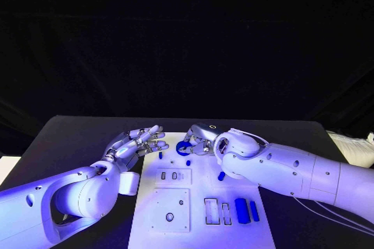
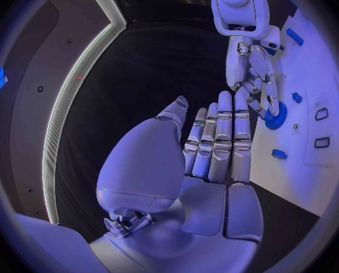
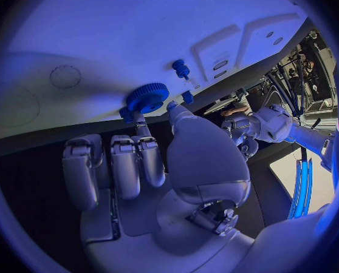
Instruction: Assemble the parts on the task board
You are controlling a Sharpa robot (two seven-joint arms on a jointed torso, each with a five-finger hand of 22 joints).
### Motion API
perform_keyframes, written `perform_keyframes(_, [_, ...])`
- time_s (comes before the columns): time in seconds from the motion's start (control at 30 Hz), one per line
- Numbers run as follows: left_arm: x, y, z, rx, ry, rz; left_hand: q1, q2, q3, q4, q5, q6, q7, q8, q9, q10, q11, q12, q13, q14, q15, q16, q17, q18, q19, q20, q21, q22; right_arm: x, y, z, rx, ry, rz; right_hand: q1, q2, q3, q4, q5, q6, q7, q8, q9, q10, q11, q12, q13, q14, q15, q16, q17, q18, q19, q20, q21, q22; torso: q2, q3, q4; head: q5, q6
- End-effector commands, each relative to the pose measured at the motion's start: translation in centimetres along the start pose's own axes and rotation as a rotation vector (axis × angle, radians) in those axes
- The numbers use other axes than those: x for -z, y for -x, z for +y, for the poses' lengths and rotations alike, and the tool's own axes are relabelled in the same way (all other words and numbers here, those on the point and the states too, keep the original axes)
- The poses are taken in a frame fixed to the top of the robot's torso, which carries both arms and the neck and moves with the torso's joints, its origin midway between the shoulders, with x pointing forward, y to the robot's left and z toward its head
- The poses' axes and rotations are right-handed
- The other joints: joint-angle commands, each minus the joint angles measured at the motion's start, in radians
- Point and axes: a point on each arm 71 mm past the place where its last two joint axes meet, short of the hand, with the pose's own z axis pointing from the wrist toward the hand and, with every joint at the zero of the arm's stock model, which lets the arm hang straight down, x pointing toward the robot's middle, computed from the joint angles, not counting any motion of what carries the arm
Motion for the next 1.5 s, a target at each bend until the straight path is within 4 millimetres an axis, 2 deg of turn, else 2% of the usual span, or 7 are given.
perform_keyframes(0.03, [0.0,-0.2,-0.1,0.006,-0.002,0.012,-0.007,0.0,0.0,-0.008,0.0,-0.001,0.004,-0.004,-0.001,-0.005,0.0,-0.002,-0.001,-0.002,0.005,-0.004,0.002,0.012,-0.003,0.007,-0.006,-0.001,0.1,-0.2,-0.2,0.003,-0.01,0.011,-0.008,0.0,0.0,0.006,0.003,-0.009,0.0,0.0,0.001,0.096,0.006,0.0,0.25,0.102,0.004,-0.001,0.25,-0.007,0.105,0.009,0.002,0.263,0.0,0.0002,-0.0011,0.0,0.0])
perform_keyframes(0.4, [0.0,-0.1,-0.1,0.005,-0.003,0.01,-0.007,0.0,0.0,-0.009,0.0,-0.002,0.004,-0.005,-0.001,-0.006,0.0,-0.003,-0.001,-0.002,0.005,-0.005,0.002,0.012,-0.003,0.007,-0.006,-0.001,1.1,1.0,-0.4,-0.075,0.024,-0.167,0.005,0.0,0.003,-0.001,0.012,-0.007,-0.001,0.001,0.003,0.097,0.005,0.002,0.251,0.102,0.004,-0.001,0.251,-0.007,0.105,0.008,0.002,0.263,-0.001,-0.0003,0.0022,-0.005,0.003])
perform_keyframes(0.63, [0.1,0.1,-0.2,0.004,-0.006,0.008,-0.007,0.0,0.0,-0.009,0.0,-0.002,0.004,-0.005,-0.001,-0.006,0.0,-0.003,-0.001,-0.002,0.005,-0.005,0.002,0.012,-0.003,0.007,-0.006,-0.001,3.0,2.8,-1.8,-0.199,0.059,-0.279,0.011,-0.011,-0.004,-0.006,0.026,-0.003,-0.003,0.002,0.004,0.096,0.004,-0.001,0.25,0.101,0.003,-0.002,0.249,-0.007,0.105,0.007,0.002,0.263,-0.002,-0.001,-0.0036,-0.003,0.007])
perform_keyframes(0.83, [0.1,0.2,-0.2,0.004,-0.008,0.006,-0.007,0.0,0.0,-0.009,0.0,-0.002,0.004,-0.005,-0.001,-0.006,0.0,-0.003,-0.001,-0.002,0.005,-0.005,0.002,0.012,-0.003,0.007,-0.006,-0.001,5.4,4.5,-4.9,-0.29,0.027,-0.258,0.021,-0.011,-0.012,-0.014,0.059,0.002,-0.004,0.002,0.006,0.097,0.002,0.002,0.251,0.102,0.001,-0.001,0.251,-0.007,0.105,0.006,0.002,0.263,-0.005,-0.0009,-0.011,0.001,0.005])
perform_keyframes(1.03, [0.1,0.3,-0.2,0.004,-0.01,0.006,-0.006,0.0,0.001,-0.01,0.0,-0.002,0.004,-0.006,-0.001,-0.007,0.0,-0.003,-0.001,-0.002,0.005,-0.006,0.003,0.012,-0.002,0.007,-0.006,-0.002,7.7,5.4,-9.0,-0.317,-0.018,-0.19,0.109,-0.012,0.003,-0.087,0.07,0.011,-0.005,0.002,0.008,0.099,0.001,0.006,0.254,0.103,-0.001,0.002,0.259,-0.007,0.105,0.003,0.002,0.263,-0.009,0.0009,-0.0206,0.002,0.005])
perform_keyframes(1.13, [0.1,0.3,-0.2,0.005,-0.011,0.007,-0.005,0.001,0.001,-0.011,0.001,-0.001,0.003,-0.005,-0.001,-0.006,0.0,-0.002,0.0,-0.001,0.005,-0.007,0.004,0.012,-0.002,0.007,-0.007,-0.002,8.6,5.6,-10.4,-0.318,-0.03,-0.162,0.14,-0.022,0.002,-0.119,0.059,0.011,-0.003,0.001,0.008,0.098,0.001,0.005,0.253,0.104,0.0,0.003,0.26,-0.007,0.105,0.004,0.002,0.263,-0.008,0.0044,-0.0247,0.005,0.008])
perform_keyframes(1.5, [0.0,0.3,-0.1,0.006,-0.011,0.01,-0.005,0.001,0.002,-0.012,0.001,0.001,0.003,-0.005,0.0,-0.005,-0.001,-0.002,0.0,-0.001,0.005,-0.007,0.004,0.012,-0.002,0.007,-0.007,-0.002,10.4,4.8,-14.1,-0.28,-0.091,-0.104,0.167,-0.047,-0.016,-0.159,0.046,-0.021,0.005,-0.002,0.0,0.096,0.009,-0.001,0.25,0.103,0.006,0.002,0.258,-0.007,0.105,0.008,0.002,0.263,-0.008,0.0038,-0.0204,-0.015,0.009])
